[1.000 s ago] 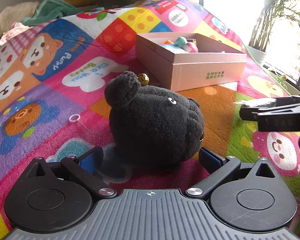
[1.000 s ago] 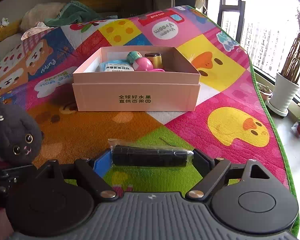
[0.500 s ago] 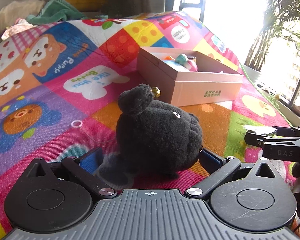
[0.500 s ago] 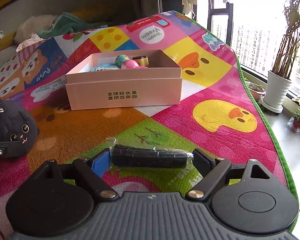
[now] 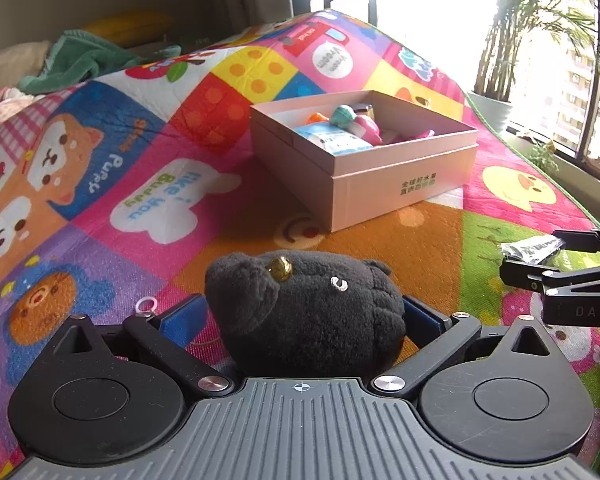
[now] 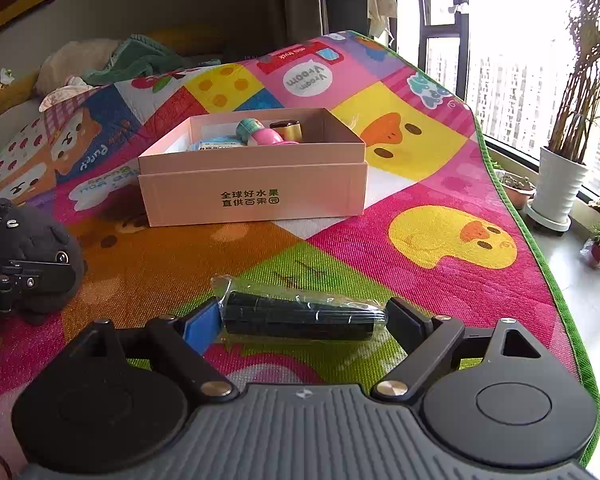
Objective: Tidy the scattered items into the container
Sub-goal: 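Carry the plush with the left gripper while the right carries the tube over the box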
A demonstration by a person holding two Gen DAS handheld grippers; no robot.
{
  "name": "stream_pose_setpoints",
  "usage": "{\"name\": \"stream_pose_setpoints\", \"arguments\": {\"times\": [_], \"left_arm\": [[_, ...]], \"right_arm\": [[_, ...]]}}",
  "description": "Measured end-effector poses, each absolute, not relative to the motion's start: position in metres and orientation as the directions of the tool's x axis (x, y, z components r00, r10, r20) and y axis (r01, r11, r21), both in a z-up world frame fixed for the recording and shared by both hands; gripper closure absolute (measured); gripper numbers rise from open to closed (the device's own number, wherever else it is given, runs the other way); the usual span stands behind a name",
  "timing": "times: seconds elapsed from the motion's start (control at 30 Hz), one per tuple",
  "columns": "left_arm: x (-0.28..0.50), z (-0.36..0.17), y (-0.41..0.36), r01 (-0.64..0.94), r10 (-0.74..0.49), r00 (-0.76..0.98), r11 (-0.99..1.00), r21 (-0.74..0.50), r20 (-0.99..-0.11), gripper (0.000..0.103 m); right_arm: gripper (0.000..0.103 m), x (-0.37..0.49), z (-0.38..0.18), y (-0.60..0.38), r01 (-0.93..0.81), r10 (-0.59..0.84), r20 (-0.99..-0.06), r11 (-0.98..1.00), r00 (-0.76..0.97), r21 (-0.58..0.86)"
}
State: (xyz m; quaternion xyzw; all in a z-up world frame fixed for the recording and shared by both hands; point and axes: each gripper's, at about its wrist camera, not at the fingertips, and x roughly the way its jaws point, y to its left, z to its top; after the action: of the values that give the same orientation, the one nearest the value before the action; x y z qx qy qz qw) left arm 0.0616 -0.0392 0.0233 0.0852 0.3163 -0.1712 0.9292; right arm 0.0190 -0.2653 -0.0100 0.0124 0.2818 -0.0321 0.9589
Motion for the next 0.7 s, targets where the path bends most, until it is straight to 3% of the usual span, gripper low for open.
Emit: {"name": "stream_pose_setpoints", "arguments": {"times": [0.2,0.3,0.7], "left_arm": [[0.063,0.024,-0.045,0.385,-0.249,0.732,0.919,0.084,-0.634,0.0],[0.064,0.027,-0.048,0.399,-0.258,0.722,0.914,0.08,-0.642,0.011],[0.061,0.051,-0.059,0.441,-0.269,0.741,0.886,0.142,-0.615,0.011]], "right_arm": [[0.015,0.018,-0.01,-0.268,0.067,-0.042,-0.539,0.997,0.841,0.026],[0.015,0.018,-0.01,-0.267,0.057,-0.035,-0.538,0.998,0.842,0.025],[0.015,0.02,-0.004,-0.271,0.02,0.002,-0.567,0.999,0.824,0.032]]}}
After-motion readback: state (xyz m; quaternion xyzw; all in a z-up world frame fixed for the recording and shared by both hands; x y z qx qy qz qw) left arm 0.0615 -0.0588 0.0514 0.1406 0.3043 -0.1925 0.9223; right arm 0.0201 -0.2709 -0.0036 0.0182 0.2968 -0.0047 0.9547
